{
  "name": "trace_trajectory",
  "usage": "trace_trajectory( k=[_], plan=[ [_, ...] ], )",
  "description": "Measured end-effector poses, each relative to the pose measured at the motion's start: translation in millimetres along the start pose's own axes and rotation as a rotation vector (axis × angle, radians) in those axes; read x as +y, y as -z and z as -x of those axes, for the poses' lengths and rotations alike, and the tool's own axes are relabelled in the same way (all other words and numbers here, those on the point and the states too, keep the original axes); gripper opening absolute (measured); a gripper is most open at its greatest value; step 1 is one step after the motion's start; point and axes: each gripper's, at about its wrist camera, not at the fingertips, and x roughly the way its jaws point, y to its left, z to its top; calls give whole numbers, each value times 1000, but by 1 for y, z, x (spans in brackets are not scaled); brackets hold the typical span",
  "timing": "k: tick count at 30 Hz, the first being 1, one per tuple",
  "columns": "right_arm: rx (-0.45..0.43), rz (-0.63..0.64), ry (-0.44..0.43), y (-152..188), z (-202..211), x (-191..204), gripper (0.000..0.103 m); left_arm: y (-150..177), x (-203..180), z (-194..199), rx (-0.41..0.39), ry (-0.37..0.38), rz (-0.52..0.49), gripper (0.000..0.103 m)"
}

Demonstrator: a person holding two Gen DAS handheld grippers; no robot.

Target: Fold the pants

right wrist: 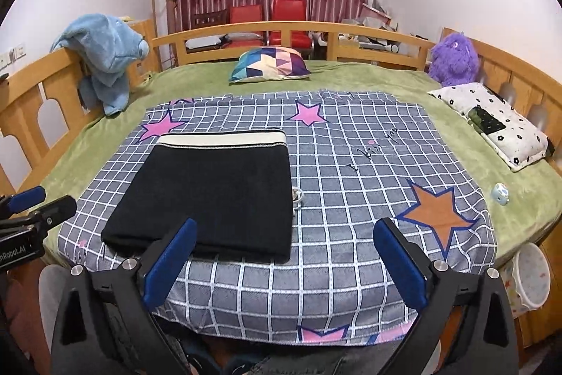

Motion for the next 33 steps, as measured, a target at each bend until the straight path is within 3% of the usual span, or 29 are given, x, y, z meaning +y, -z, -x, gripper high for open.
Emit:
trace_trajectory(
  k=[5,33],
  plan=[
    [-14,2,-2,4,8,1,99,1,3,9,-28,-35,-3,85],
    [-46,-9,36,4,31,6,99,2,13,11,-14,12,37,85]
  ],
)
